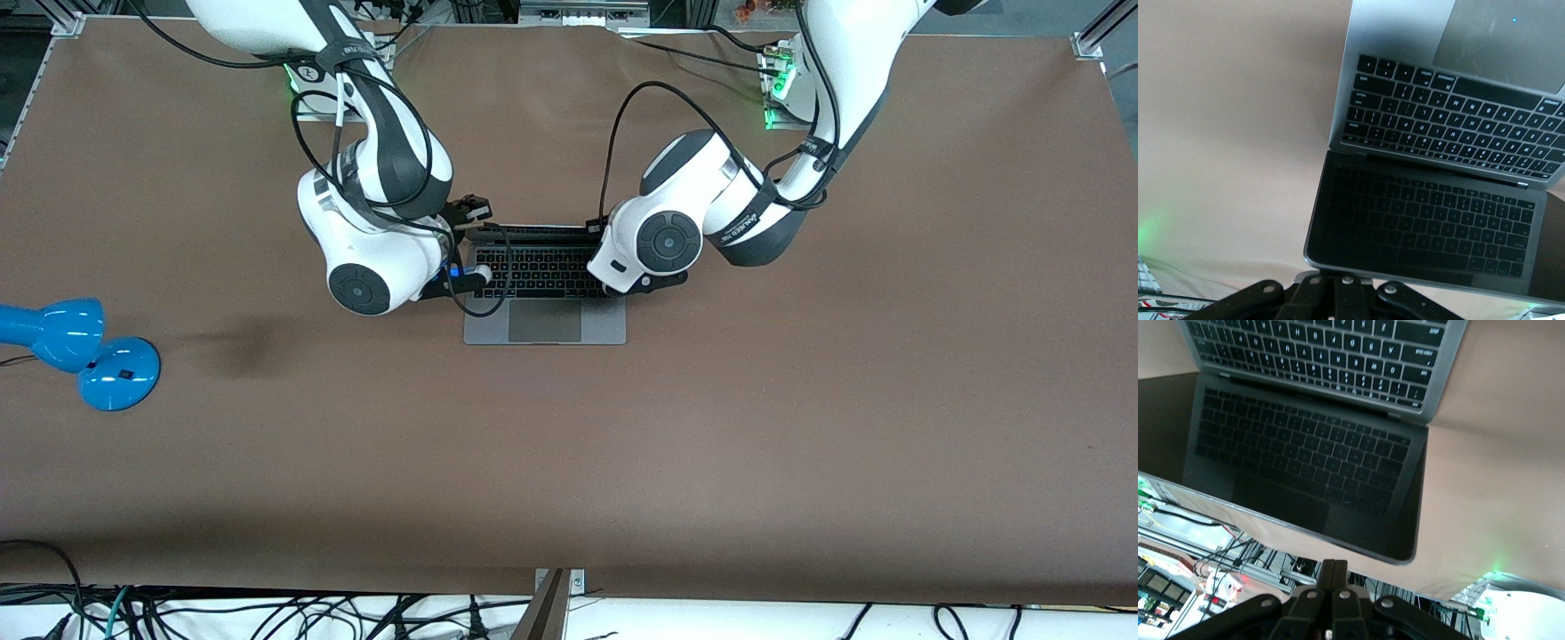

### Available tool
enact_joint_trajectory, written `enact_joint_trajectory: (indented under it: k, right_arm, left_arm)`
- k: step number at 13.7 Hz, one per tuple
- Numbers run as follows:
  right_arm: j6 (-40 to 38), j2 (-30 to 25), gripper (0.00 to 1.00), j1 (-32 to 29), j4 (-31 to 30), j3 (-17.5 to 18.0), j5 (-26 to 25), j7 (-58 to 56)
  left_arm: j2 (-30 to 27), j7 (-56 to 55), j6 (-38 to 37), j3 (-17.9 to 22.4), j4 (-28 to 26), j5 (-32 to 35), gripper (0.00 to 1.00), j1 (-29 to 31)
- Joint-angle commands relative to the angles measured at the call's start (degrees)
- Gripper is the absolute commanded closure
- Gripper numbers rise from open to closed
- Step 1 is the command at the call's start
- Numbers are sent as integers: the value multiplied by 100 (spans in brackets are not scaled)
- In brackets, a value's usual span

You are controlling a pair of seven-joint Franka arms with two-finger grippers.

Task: Close laptop with both arms from behind
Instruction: 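Push the screen back edge forward with both grippers, tilting it down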

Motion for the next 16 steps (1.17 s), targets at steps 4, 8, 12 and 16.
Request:
enact_joint_trajectory:
  k: [4,8,12,16]
  right_arm:
    - [67,223,100,-45,378,-3,-109,23]
    - [84,407,100,-132,588,-12,-179,6]
    - [84,566,100,-211,782,-12,-179,6]
    - [137,768,100,-229,949,-21,-188,5]
  left_arm:
    - [350,-132,-18,55,417,298,100,-105]
    - [438,-123,43,90,487,298,100,-105]
    - [499,-106,149,125,487,298,100,-105]
    - [596,-97,254,178,496,298,100,-105]
